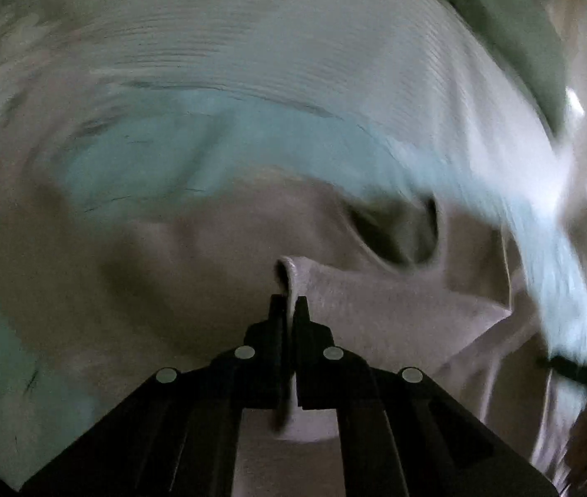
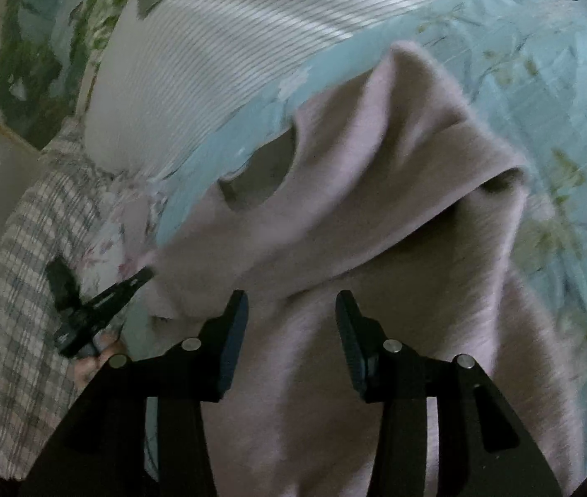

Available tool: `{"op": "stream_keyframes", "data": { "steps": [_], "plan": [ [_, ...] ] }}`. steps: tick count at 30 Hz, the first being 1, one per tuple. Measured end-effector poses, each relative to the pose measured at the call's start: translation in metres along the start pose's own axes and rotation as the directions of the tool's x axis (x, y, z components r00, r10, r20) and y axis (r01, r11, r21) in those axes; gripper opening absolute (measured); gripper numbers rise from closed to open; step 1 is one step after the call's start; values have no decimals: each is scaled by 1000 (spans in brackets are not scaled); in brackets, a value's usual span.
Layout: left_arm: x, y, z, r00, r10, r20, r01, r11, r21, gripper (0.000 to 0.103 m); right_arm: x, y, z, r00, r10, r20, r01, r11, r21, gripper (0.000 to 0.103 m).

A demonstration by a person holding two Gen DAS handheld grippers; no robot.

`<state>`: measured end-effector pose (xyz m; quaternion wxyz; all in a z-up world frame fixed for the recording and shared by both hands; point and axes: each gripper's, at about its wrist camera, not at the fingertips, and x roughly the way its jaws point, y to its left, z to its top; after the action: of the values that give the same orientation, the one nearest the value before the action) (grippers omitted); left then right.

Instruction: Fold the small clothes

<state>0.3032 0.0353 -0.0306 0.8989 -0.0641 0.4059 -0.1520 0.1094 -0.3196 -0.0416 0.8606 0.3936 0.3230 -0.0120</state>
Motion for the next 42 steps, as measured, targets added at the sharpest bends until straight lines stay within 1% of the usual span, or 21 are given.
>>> {"op": "stream_keyframes", "data": {
  "steps": [3,4,8,14,18,19,20,21,24,26,28,30,32,33,35,36,38,39,40,41,42],
  "plan": [
    [3,33,-5,999,45,-6,-45,989,-142,2,-8,-12,18,998,-51,37,50,999,13,46],
    [4,41,-8,999,36,-10,-37,985,-171,2,-13,-16,27,995,-75,64,75,997,8,46],
    [1,45,-17,999,45,1,-44,978,-206,2,-19,-31,66,980,-162,111,163,987,5,46],
    [1,47,-24,997,75,11,-69,962,-265,2,16,-58,110,967,-253,30,255,966,-45,46],
    [-10,53,-25,997,69,14,-63,961,-270,2,49,-63,120,971,-235,-49,231,970,-77,46],
    [-11,52,-25,998,69,13,-63,962,-265,2,55,-64,120,975,-213,-64,206,974,-94,32],
    [-11,50,-25,997,72,11,-67,965,-253,2,60,-62,121,976,-203,-80,194,974,-114,13],
    [-12,49,-25,997,72,10,-67,967,-247,2,60,-60,124,975,-208,-80,197,972,-129,7],
    [-16,40,-24,998,63,13,-59,974,-221,2,40,-45,139,979,-202,7,200,964,-177,7],
    [-18,33,-22,999,44,22,-39,978,-205,2,34,-38,147,968,-244,51,249,942,-224,7],
    [-13,26,-21,999,36,13,-33,982,-187,2,42,-39,148,955,-294,42,295,922,-252,7],
    [-5,22,-23,998,55,-2,-55,983,-174,2,55,-45,145,942,-335,9,326,908,-263,7],
    [3,22,-26,998,67,-18,-69,982,-176,2,57,-53,142,943,-332,-19,318,918,-235,7],
    [6,24,-28,997,71,-30,-75,980,-182,2,52,-57,141,944,-329,-15,319,925,-206,8],
    [9,27,-30,997,68,-43,-75,979,-190,2,30,-53,137,926,-374,39,375,911,-168,13],
    [9,29,-32,997,63,-47,-70,979,-190,2,19,-46,133,927,-370,69,376,911,-170,14],
    [8,29,-34,997,61,-50,-69,981,-180,2,10,-31,121,957,-283,64,290,934,-209,15],
    [8,28,-34,997,60,-51,-68,982,-175,2,11,-23,112,969,-246,28,245,938,-245,17],
    [9,27,-34,997,60,-53,-68,983,-170,2,17,-19,102,971,-238,-19,223,934,-278,20],
    [8,25,-35,997,59,-54,-67,984,-165,2,26,-19,91,959,-275,-67,243,920,-307,20],
    [8,24,-35,997,57,-56,-65,985,-162,2,33,-27,84,935,-345,-87,301,897,-323,20]
  ]
}}
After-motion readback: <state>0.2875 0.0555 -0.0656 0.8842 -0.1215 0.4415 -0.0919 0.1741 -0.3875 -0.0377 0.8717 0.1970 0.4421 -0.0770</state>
